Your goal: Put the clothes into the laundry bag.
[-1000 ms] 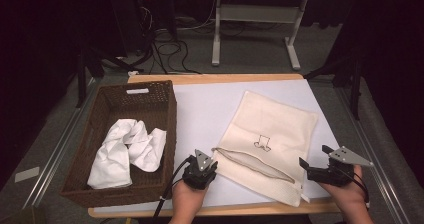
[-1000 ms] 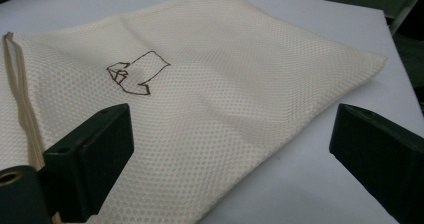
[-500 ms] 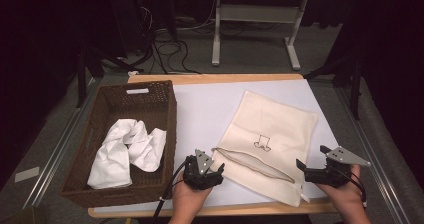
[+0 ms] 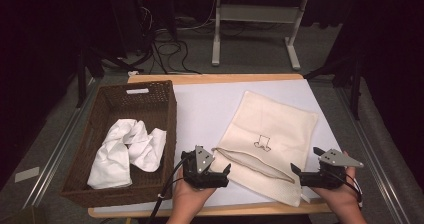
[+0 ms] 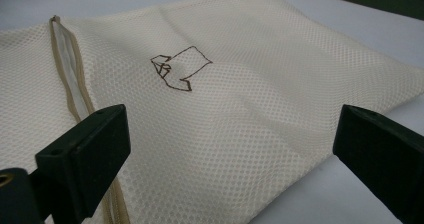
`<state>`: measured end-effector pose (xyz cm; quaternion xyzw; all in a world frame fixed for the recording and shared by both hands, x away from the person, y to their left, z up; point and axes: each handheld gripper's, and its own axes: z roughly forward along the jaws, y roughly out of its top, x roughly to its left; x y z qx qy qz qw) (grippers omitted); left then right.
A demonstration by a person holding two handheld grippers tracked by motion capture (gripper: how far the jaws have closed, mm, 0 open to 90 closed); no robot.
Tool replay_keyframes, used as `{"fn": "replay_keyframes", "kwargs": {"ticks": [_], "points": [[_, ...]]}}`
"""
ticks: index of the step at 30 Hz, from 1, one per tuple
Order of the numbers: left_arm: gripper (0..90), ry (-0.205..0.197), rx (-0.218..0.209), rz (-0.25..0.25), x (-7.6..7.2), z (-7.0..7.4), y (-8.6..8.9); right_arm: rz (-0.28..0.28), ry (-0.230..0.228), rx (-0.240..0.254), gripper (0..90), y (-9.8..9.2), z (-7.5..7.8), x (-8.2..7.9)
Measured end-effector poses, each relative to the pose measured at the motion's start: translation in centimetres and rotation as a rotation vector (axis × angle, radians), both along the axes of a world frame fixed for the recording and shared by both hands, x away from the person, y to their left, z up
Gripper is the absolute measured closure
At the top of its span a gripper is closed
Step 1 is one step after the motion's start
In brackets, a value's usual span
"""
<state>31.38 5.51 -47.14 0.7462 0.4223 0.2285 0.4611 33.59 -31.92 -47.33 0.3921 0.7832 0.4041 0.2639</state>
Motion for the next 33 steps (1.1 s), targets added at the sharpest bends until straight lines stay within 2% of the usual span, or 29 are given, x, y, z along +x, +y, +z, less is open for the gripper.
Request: {"fn": "replay_keyframes", "kwargs": {"ticks": [4,8,15,17,21,22,23,24,25,26,29,30,33], "points": [[0.1,-0.007,-0.014,-0.017,-0.2,1.1,0.0,0.000,-0.020,0.007,6.3,0.1,0.2,-0.1],[0.1,-0.025,-0.007,-0.014,-0.5,1.6,-0.1,-0.001,-0.025,0.012,6.5,-0.1,0.3,0.0],[0.0,-0.043,0.007,-0.010,-0.5,2.8,-0.1,-0.020,-0.022,0.022,0.4,-0.2,0.3,0.2],[0.0,-0.051,0.000,-0.004,-0.6,3.5,0.4,-0.019,-0.038,0.021,0.4,-0.2,0.3,0.2],[0.0,-0.064,-0.022,0.009,-0.8,4.5,1.1,-0.026,-0.040,0.024,0.3,-0.2,0.3,0.1],[0.0,-0.083,-0.038,0.021,-1.1,5.2,1.7,-0.031,-0.039,0.041,0.3,-0.3,0.2,0.2],[0.0,-0.083,-0.038,0.021,-1.1,5.2,1.7,-0.031,-0.039,0.041,0.3,-0.3,0.2,0.2],[0.0,-0.105,-0.045,0.038,-1.4,6.0,2.5,-0.027,-0.033,0.046,0.3,-0.4,0.2,0.3],[0.1,-0.105,-0.045,0.038,-1.4,6.0,2.5,-0.027,-0.033,0.046,0.3,-0.4,0.2,0.3],[0.1,-0.118,-0.053,0.053,-1.6,6.6,3.2,-0.022,-0.030,0.056,0.3,-0.6,0.1,0.3],[0.1,-0.126,-0.064,0.067,-1.8,7.2,4.0,-0.015,-0.028,0.069,0.3,-0.6,0.0,0.3],[0.1,-0.141,-0.063,0.086,-1.9,7.6,4.7,-0.009,-0.019,0.084,0.3,-0.6,0.0,0.4],[0.3,-0.145,-0.061,0.103,-2.0,7.8,5.4,-0.007,-0.012,0.090,0.3,-0.5,-0.1,0.5]]}}
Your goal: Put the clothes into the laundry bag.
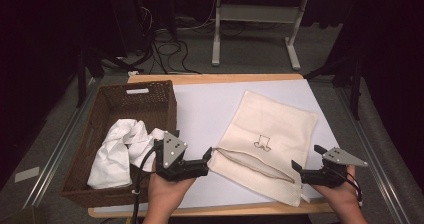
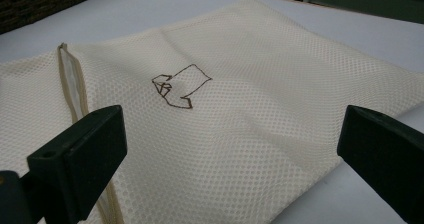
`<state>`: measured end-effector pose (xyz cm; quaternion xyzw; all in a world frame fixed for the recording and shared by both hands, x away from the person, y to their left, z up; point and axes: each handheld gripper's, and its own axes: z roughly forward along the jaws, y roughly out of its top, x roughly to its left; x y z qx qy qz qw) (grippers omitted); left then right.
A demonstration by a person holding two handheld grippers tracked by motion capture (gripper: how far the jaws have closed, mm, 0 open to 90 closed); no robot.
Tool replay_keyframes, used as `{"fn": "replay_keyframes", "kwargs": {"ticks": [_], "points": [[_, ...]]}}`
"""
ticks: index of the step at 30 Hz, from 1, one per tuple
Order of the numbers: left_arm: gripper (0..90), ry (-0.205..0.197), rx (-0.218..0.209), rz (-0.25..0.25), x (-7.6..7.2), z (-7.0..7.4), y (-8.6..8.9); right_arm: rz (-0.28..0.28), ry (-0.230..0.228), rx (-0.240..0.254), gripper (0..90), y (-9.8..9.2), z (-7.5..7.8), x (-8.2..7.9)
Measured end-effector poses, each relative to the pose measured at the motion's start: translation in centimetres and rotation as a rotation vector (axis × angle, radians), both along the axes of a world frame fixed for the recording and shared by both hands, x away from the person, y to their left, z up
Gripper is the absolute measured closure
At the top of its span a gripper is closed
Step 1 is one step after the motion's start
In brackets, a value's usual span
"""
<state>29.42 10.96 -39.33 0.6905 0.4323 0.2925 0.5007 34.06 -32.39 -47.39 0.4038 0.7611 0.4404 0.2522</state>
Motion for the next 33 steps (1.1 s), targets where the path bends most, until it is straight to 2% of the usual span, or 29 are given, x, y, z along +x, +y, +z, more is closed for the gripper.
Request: {"fn": "replay_keyframes", "kwargs": {"ticks": [3,6,7,8,9,10,11,12,16,19,22,23,29,33], "points": [[0.3,-0.003,-0.017,0.046,0.0,0.1,1.8,0.011,-0.002,-0.013,0.3,0.1,-0.1,-0.1],[0.3,-0.006,-0.019,0.071,0.0,0.1,2.8,0.015,-0.007,0.000,0.3,0.1,-0.1,-0.2],[0.3,-0.007,-0.015,0.087,0.0,0.0,3.3,0.018,-0.008,0.011,0.3,0.1,-0.1,-0.2],[0.3,-0.014,0.008,0.133,0.0,-0.1,4.3,0.022,-0.011,0.013,0.3,0.1,-0.1,-0.2],[0.3,-0.013,0.016,0.151,0.1,-0.3,4.8,0.026,-0.015,0.007,0.3,0.2,-0.1,-0.2],[0.3,-0.013,0.016,0.151,0.1,-0.3,4.8,0.029,-0.013,0.001,0.3,0.2,-0.2,-0.2],[0.3,-0.001,0.014,0.175,0.2,-0.5,5.9,0.030,-0.009,-0.006,0.3,0.2,-0.3,-0.1],[0.3,-0.001,0.014,0.175,0.2,-0.5,5.9,0.030,-0.009,-0.006,0.3,0.2,-0.3,-0.1],[0.3,0.008,0.010,0.224,0.2,-0.9,8.0,0.034,-0.004,-0.009,0.3,0.3,-0.4,0.1],[0.5,0.007,-0.011,0.269,-0.2,-0.9,10.0,0.028,-0.020,0.007,0.4,0.1,-0.3,-0.1],[0.5,0.004,-0.015,0.295,-0.5,-0.8,11.0,0.018,-0.014,0.017,0.4,-0.1,-0.4,0.0],[0.5,-0.002,-0.031,0.318,-0.7,-0.8,11.9,0.014,-0.010,0.021,0.4,-0.3,-0.3,0.1],[0.5,-0.001,-0.050,0.360,-1.1,-1.0,13.6,0.014,-0.016,0.022,0.4,-0.5,-0.3,0.1],[0.6,-0.002,-0.051,0.359,-1.1,-1.0,13.7,0.015,-0.019,0.020,0.4,-0.5,-0.2,0.1]]}}
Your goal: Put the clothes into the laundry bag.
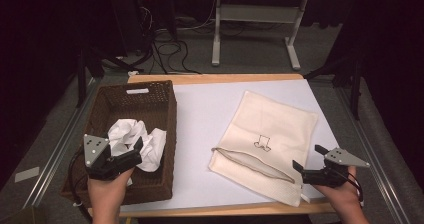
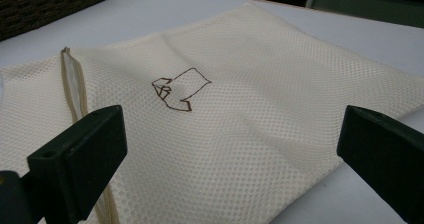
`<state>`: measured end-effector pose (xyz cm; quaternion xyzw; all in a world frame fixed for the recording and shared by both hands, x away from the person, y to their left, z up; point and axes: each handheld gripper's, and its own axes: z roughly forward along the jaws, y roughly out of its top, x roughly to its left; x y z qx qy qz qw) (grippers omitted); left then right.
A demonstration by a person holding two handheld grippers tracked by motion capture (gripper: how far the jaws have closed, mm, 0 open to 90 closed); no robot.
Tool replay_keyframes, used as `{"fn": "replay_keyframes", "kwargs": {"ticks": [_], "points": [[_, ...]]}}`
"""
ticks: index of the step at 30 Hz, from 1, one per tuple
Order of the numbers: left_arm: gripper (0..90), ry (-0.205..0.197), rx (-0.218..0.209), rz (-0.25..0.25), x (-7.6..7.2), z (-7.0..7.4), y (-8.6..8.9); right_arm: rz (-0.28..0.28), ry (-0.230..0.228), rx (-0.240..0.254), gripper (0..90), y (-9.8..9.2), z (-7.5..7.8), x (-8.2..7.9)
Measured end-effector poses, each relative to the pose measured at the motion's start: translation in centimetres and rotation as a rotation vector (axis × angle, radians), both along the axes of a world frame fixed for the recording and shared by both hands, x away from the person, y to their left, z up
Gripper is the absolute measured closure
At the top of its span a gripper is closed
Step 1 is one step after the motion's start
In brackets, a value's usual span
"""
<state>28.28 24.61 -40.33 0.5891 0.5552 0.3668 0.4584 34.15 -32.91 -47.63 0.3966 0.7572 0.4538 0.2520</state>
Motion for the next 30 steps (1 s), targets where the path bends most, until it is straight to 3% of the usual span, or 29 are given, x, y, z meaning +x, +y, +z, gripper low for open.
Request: {"fn": "replay_keyframes", "kwargs": {"ticks": [6,11,15,16,17,18,19,20,21,22,23,24,25,26,27,29,30], "points": [[6.5,-0.004,0.020,-0.040,0.4,-0.2,-0.5,-0.003,-0.004,0.000,0.4,0.0,0.1,0.0],[3.9,0.044,0.044,-0.042,1.4,-0.3,-0.6,-0.007,0.001,0.001,0.4,-0.2,0.0,0.2],[0.9,0.101,0.015,-0.043,2.8,-0.4,0.0,-0.006,0.006,0.006,0.6,-0.3,0.0,0.2],[0.7,0.139,0.017,-0.035,3.5,-0.4,0.4,-0.002,0.005,0.005,0.7,-0.4,0.0,0.2],[0.7,0.139,0.017,-0.035,3.5,-0.4,0.4,-0.002,0.005,0.005,0.7,-0.4,0.0,0.2],[0.6,0.183,0.026,-0.027,4.3,-0.5,1.0,0.000,0.004,0.004,0.8,-0.3,0.0,0.2],[0.6,0.183,0.026,-0.027,4.3,-0.5,1.0,0.001,0.005,0.006,0.9,-0.3,0.1,0.2],[0.6,0.245,0.010,-0.023,5.1,-0.7,1.9,-0.001,0.009,0.009,1.0,-0.2,0.1,0.1],[0.6,0.245,0.010,-0.023,5.1,-0.7,1.9,0.001,0.008,0.009,1.0,-0.2,0.1,0.1],[0.5,0.304,0.014,-0.017,5.8,-1.0,2.7,0.004,0.009,0.008,1.1,-0.2,0.0,0.1],[0.5,0.304,0.014,-0.017,5.8,-1.0,2.7,0.004,0.009,0.008,1.1,-0.2,0.0,0.1],[0.4,0.340,0.004,-0.017,6.2,-1.2,3.0,0.011,0.008,0.003,1.2,-0.1,0.0,0.2],[0.2,0.402,-0.007,-0.017,7.0,-1.7,3.5,0.013,0.008,0.003,1.3,-0.1,0.0,0.2],[0.3,0.435,-0.018,-0.022,7.4,-2.1,3.7,0.011,0.012,0.003,1.4,-0.1,0.0,0.2],[0.3,0.435,-0.018,-0.022,7.4,-2.1,3.7,0.014,0.012,0.002,1.5,-0.1,0.0,0.2],[0.4,0.512,-0.021,-0.028,8.3,-2.9,4.0,0.013,0.012,0.002,1.6,0.0,0.0,0.2],[0.4,0.556,-0.001,-0.021,8.7,-3.3,4.0,0.012,0.014,0.004,1.7,0.0,0.0,0.2]]}}
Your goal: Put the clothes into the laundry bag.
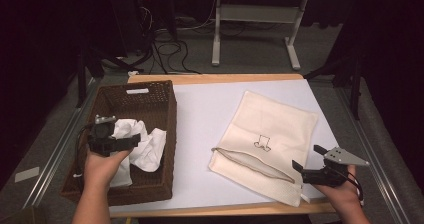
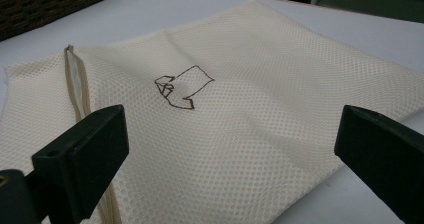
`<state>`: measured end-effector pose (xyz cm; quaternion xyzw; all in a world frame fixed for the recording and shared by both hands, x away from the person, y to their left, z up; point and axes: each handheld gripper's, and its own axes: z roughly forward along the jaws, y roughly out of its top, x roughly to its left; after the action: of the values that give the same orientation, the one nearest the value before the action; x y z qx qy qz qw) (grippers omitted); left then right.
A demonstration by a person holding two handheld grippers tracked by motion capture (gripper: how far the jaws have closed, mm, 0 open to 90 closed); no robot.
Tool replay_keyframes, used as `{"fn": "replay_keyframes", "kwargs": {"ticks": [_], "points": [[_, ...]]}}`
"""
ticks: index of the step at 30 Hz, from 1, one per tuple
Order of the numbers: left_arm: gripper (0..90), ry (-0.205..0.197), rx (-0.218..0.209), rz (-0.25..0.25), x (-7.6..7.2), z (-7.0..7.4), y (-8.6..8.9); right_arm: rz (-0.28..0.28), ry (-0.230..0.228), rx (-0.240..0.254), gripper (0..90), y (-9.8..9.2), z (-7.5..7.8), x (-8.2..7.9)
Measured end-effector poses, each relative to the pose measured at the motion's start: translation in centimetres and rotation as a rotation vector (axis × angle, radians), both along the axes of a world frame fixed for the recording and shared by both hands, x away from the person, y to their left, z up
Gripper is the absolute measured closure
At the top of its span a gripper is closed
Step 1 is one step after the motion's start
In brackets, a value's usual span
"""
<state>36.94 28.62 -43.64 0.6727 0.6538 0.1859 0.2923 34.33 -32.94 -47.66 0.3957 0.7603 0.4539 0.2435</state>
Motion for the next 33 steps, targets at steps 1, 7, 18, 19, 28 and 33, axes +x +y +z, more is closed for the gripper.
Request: {"fn": "replay_keyframes", "kwargs": {"ticks": [1,7,18,19,28,33], "points": [[0.2,0.045,0.023,-0.002,0.4,-0.4,0.0,0.001,0.000,0.001,2.1,0.0,0.0,0.0],[0.4,0.225,0.026,0.017,1.7,-2.6,0.4,0.001,0.006,0.002,2.6,0.0,-0.1,0.1],[0.2,0.439,0.090,-0.110,2.7,-5.3,-1.5,0.003,0.001,-0.005,2.9,0.0,0.0,-0.1],[0.3,0.441,0.097,-0.109,2.7,-5.4,-1.6,0.002,0.001,-0.004,3.1,0.0,0.1,-0.1],[18.4,0.424,0.216,-0.100,2.5,-5.3,-2.1,0.005,-0.002,-0.002,3.5,0.0,0.1,-0.2],[37.2,0.394,0.226,-0.116,2.3,-5.0,-2.3,0.001,0.003,0.001,4.2,-0.1,0.0,-0.1]]}}
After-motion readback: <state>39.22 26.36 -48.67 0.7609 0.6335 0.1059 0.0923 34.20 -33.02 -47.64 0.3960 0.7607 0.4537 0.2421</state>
